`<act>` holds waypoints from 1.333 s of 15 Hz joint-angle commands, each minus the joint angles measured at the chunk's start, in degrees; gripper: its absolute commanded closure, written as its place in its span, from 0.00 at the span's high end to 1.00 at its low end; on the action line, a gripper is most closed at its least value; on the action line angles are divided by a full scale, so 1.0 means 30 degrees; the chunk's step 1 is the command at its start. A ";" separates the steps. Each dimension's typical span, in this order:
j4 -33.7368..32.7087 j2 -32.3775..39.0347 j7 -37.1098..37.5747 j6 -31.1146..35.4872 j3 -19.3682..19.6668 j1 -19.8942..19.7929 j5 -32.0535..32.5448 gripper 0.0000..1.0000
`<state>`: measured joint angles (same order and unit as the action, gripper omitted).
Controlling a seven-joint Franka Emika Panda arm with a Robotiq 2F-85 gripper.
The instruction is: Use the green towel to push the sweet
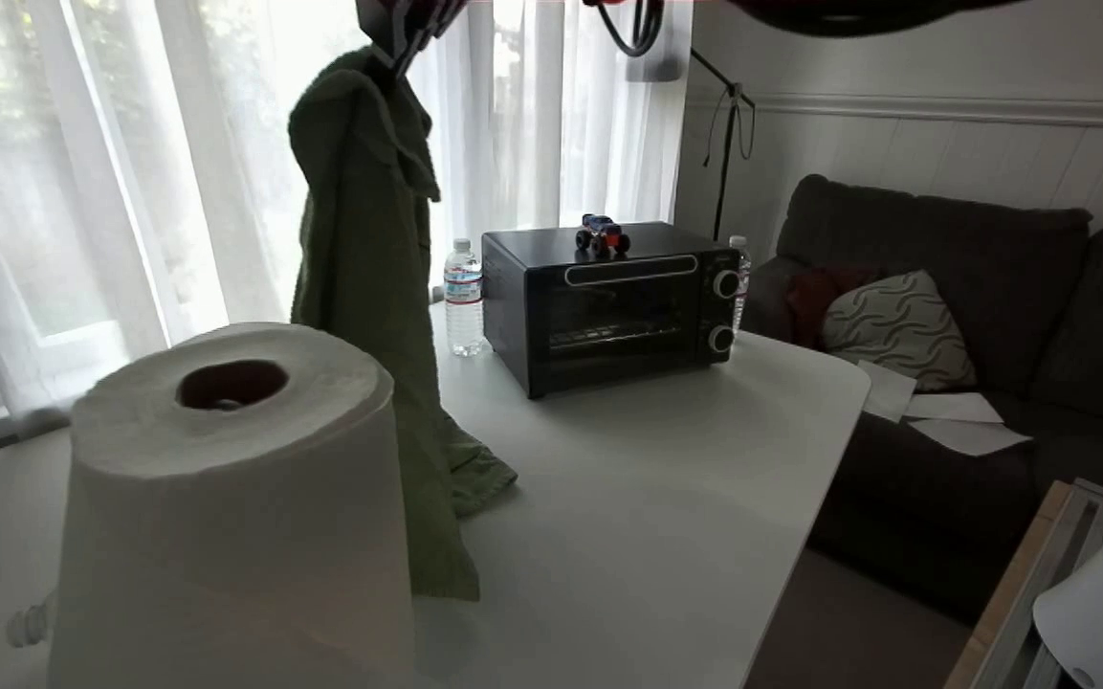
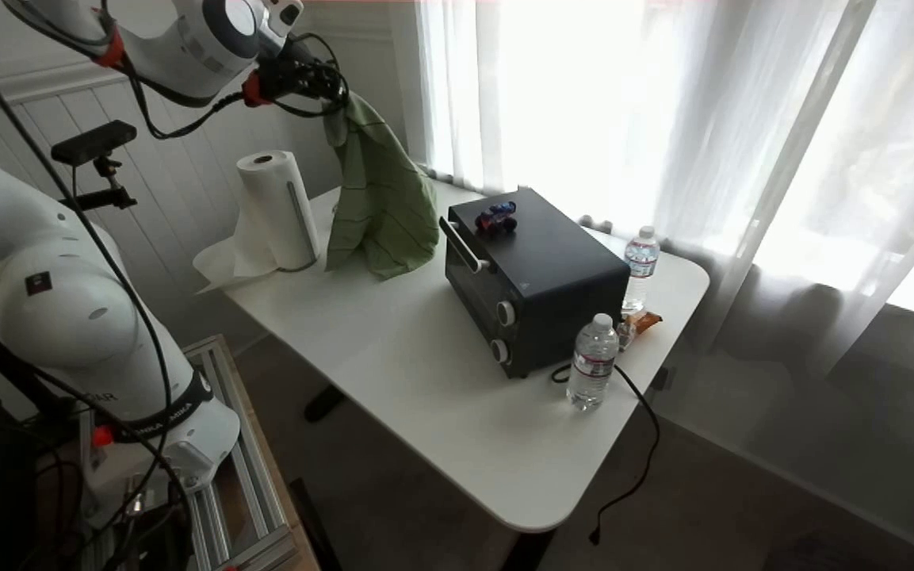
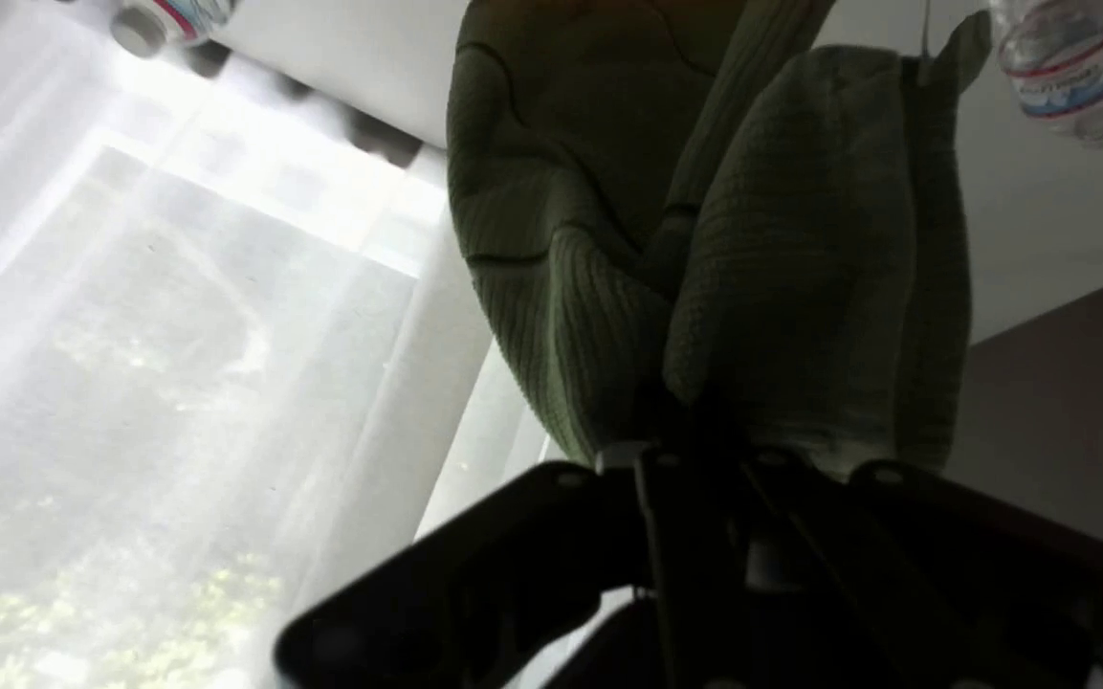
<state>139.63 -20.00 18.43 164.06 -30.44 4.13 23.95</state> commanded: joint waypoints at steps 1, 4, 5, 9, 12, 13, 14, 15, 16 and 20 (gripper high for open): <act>0.1327 -0.2639 -0.0222 -0.3913 0.0224 0.1467 -0.1255 0.02; 0.1662 -0.4008 0.0047 -0.7379 0.0344 0.1862 -0.1001 0.02; 0.1833 -0.4352 0.0297 -0.8461 0.0365 0.1680 -0.0683 0.02; 0.2559 -0.4975 0.0956 -1.1847 0.0840 0.0859 0.0218 0.02; 0.3154 -0.4597 0.1131 -1.3833 0.1495 0.0502 0.0431 0.02; 0.3414 -0.4390 0.1205 -1.4446 0.1738 0.0338 0.0514 0.02; 0.3639 -0.4314 0.1405 -1.5083 0.1906 0.0141 0.0674 0.02; 0.3921 -0.4226 0.1626 -1.5829 0.2139 -0.0056 0.0728 0.02; 0.4157 -0.4170 0.1894 -1.6541 0.2354 -0.0263 0.0847 0.02; 0.5167 -0.3650 0.3265 -1.8295 0.3324 -0.1262 0.1956 0.02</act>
<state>153.27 -31.85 24.82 112.26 -22.37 1.92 27.01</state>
